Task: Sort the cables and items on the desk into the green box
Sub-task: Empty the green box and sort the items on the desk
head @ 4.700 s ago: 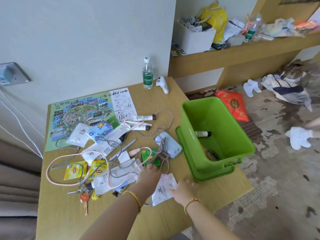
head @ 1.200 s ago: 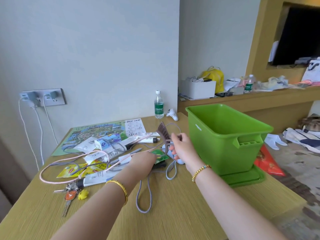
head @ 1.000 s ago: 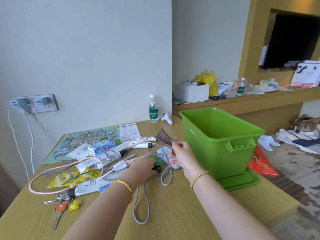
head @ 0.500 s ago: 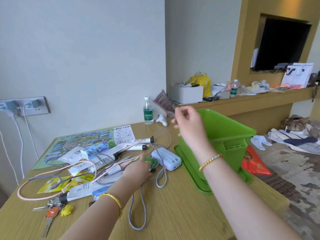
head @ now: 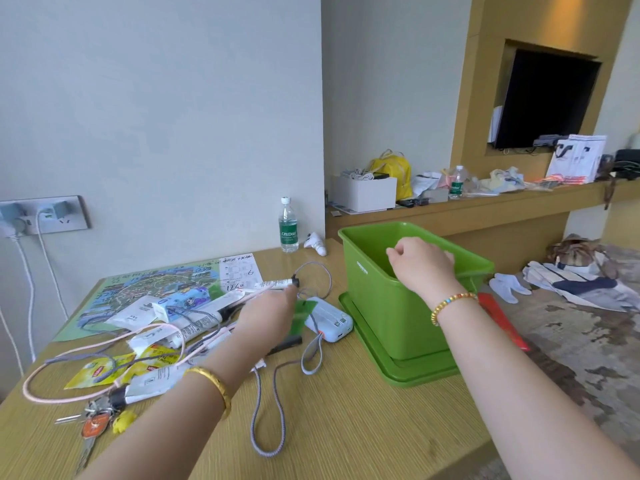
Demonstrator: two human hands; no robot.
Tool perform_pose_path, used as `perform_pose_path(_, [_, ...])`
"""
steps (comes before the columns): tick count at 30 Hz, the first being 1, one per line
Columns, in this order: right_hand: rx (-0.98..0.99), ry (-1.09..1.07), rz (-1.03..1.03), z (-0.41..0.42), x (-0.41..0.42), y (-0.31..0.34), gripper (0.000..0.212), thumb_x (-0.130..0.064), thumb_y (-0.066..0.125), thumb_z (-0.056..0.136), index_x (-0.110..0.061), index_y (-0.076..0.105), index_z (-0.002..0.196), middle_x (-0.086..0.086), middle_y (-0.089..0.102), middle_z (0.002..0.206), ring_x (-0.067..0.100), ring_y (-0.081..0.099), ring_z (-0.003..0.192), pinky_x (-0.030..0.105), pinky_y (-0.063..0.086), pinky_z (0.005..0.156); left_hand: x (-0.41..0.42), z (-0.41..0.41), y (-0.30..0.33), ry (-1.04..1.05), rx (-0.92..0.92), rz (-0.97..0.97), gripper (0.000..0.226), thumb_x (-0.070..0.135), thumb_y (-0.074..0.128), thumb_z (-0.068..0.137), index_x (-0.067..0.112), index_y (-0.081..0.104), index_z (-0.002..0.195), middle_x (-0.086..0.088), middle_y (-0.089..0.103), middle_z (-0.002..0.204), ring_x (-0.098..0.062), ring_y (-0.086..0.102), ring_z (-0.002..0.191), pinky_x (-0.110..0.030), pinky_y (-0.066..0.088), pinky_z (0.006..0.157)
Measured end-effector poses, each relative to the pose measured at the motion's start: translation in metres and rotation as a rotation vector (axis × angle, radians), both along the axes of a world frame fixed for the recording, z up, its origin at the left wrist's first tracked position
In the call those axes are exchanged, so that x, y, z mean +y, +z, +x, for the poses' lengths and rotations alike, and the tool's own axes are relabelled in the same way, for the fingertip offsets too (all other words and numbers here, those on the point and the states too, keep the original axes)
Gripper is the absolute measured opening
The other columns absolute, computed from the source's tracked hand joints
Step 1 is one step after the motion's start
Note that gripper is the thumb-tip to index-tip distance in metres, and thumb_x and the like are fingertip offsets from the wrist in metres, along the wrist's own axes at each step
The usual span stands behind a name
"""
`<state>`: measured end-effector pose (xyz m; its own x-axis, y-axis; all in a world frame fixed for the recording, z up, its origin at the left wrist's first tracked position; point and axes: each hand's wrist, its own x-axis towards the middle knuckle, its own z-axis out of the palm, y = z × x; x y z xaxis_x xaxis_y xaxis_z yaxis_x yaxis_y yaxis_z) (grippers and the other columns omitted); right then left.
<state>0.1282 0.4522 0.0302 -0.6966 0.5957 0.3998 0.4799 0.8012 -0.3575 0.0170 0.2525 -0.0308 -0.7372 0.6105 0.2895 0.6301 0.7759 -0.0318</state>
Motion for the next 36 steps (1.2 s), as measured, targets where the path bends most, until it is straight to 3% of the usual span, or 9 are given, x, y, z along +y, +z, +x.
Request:
perform_pose_path(4, [0.258, 0.04, -0.041, 0.0, -0.005, 0.003, 0.029, -0.026, 0.036, 0.097, -0.014, 0.061, 0.087, 0.001, 0.063, 0.074, 0.025, 0.059, 0.079, 0.039, 0.037, 0.093, 0.007, 0.01, 0.066, -0.051, -0.075, 0.562, 0.014, 0.011, 0.036, 0.094, 0.005, 0.048, 0.096, -0.018, 0.064, 0.076, -0.03, 0.063, 0.061, -0.038, 0.049, 0.058])
perform_pose_path(7, [0.419, 0.034, -0.124, 0.006, -0.003, 0.006, 0.024, -0.02, 0.038, 0.096, -0.015, 0.061, 0.099, 0.001, 0.065, 0.086, 0.026, 0.059, 0.082, 0.036, 0.042, 0.086, 0.039, 0.019, 0.101, -0.118, -0.343, 1.004, 0.008, 0.01, 0.039, 0.091, 0.013, 0.044, 0.086, -0.01, 0.065, 0.065, -0.011, 0.061, 0.037, -0.034, 0.048, 0.053])
perform_pose_path(9, [0.487, 0.042, -0.188, 0.012, 0.001, 0.006, 0.024, -0.018, 0.038, 0.095, -0.016, 0.06, 0.105, 0.004, 0.066, 0.095, 0.027, 0.059, 0.09, 0.043, 0.045, 0.088, 0.071, 0.025, 0.112, -0.142, -0.58, 1.163, 0.008, 0.007, 0.04, 0.09, 0.013, 0.045, 0.087, -0.012, 0.068, 0.071, -0.017, 0.068, 0.051, -0.037, 0.053, 0.062])
perform_pose_path(12, [0.548, 0.054, -0.258, 0.021, 0.008, 0.005, 0.025, -0.016, 0.038, 0.095, -0.014, 0.058, 0.111, 0.007, 0.064, 0.107, 0.028, 0.056, 0.102, 0.047, 0.043, 0.092, 0.114, 0.031, 0.103, -0.148, -0.556, 0.819, 0.025, 0.018, 0.05, 0.09, 0.007, 0.052, 0.112, -0.02, 0.065, 0.11, -0.034, 0.065, 0.098, -0.041, 0.052, 0.087])
perform_pose_path(15, [0.54, 0.072, -0.247, 0.027, 0.014, 0.001, 0.026, -0.014, 0.038, 0.094, -0.013, 0.058, 0.111, 0.007, 0.062, 0.111, 0.026, 0.054, 0.106, 0.048, 0.041, 0.095, 0.123, 0.033, 0.089, -0.182, -0.433, 0.566, 0.039, 0.03, 0.05, 0.093, 0.009, 0.05, 0.126, -0.012, 0.058, 0.125, -0.028, 0.057, 0.11, -0.031, 0.044, 0.088])
perform_pose_path(20, [0.53, 0.137, -0.073, 0.01, -0.011, -0.006, 0.026, -0.007, 0.039, 0.093, -0.011, 0.061, 0.106, 0.009, 0.062, 0.109, 0.029, 0.049, 0.106, 0.043, 0.038, 0.094, 0.069, 0.019, 0.078, -0.178, -0.09, 0.522, 0.031, 0.02, 0.046, 0.093, 0.01, 0.054, 0.121, -0.016, 0.06, 0.116, -0.031, 0.056, 0.105, -0.032, 0.041, 0.079])
perform_pose_path(25, [0.562, 0.33, 0.095, -0.027, -0.09, -0.023, 0.026, -0.003, 0.045, 0.085, -0.012, 0.063, 0.101, 0.007, 0.063, 0.101, 0.03, 0.05, 0.099, 0.039, 0.034, 0.087, -0.016, 0.01, 0.055, -0.149, 0.034, 0.601, 0.027, 0.011, 0.046, 0.093, 0.007, 0.06, 0.115, -0.014, 0.06, 0.119, -0.03, 0.053, 0.109, -0.035, 0.045, 0.085])
perform_pose_path(29, [0.52, 0.56, 0.009, -0.051, -0.163, -0.051, 0.026, -0.001, 0.045, 0.085, -0.009, 0.064, 0.101, 0.008, 0.064, 0.1, 0.029, 0.052, 0.096, 0.035, 0.034, 0.086, -0.085, 0.009, 0.023, -0.063, 0.084, 0.634, 0.027, 0.004, 0.047, 0.09, 0.004, 0.06, 0.114, -0.015, 0.06, 0.113, -0.032, 0.054, 0.107, -0.04, 0.047, 0.084])
perform_pose_path(36, [0.365, 0.865, -0.214, -0.065, -0.272, -0.111, 0.024, -0.003, 0.042, 0.089, -0.008, 0.061, 0.103, 0.006, 0.063, 0.104, 0.022, 0.053, 0.102, 0.031, 0.042, 0.088, -0.195, 0.005, -0.041, 0.265, 0.052, 0.789, 0.022, 0.0, 0.047, 0.088, 0.001, 0.055, 0.109, -0.017, 0.06, 0.099, -0.032, 0.055, 0.095, -0.035, 0.04, 0.078])
